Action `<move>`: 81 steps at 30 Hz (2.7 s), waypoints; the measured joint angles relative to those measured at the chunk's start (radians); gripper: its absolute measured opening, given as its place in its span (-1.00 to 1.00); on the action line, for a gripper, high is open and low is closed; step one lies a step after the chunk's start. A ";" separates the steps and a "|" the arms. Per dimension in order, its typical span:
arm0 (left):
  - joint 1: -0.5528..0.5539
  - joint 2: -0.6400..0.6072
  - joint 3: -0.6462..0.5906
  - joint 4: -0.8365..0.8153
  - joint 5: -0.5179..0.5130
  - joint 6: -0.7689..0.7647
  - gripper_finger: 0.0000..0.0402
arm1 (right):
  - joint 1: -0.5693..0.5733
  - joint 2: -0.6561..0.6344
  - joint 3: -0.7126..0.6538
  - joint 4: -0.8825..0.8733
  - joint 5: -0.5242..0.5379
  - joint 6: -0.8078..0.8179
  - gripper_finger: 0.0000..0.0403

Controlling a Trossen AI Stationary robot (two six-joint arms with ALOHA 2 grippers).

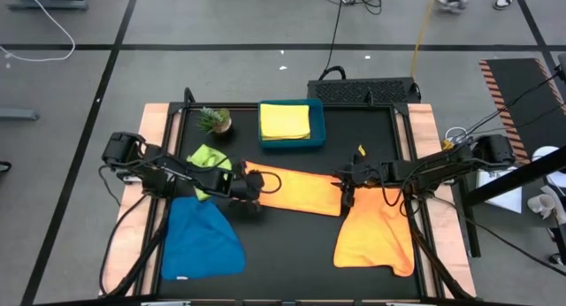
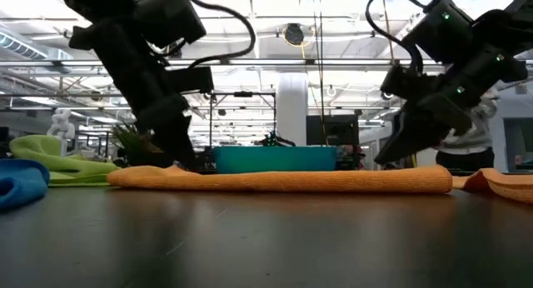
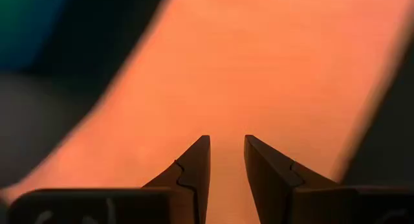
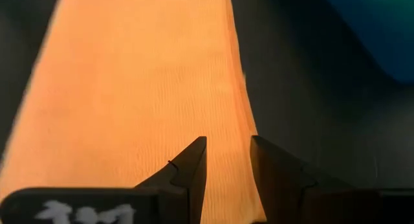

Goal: Fold microfiber towels
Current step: Fold the top orange microfiber cloth

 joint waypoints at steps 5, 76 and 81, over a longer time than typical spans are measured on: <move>0.070 0.000 0.000 -0.015 -0.163 0.006 -0.52 | 0.000 0.011 -0.017 0.001 0.001 0.025 -0.46; -0.119 -0.023 0.000 0.061 0.144 0.022 -0.52 | 0.276 0.120 -0.018 0.196 -0.206 0.163 -0.46; -0.201 0.019 0.001 0.419 0.147 0.208 -0.52 | 0.259 0.120 -0.018 0.202 -0.149 0.117 -0.46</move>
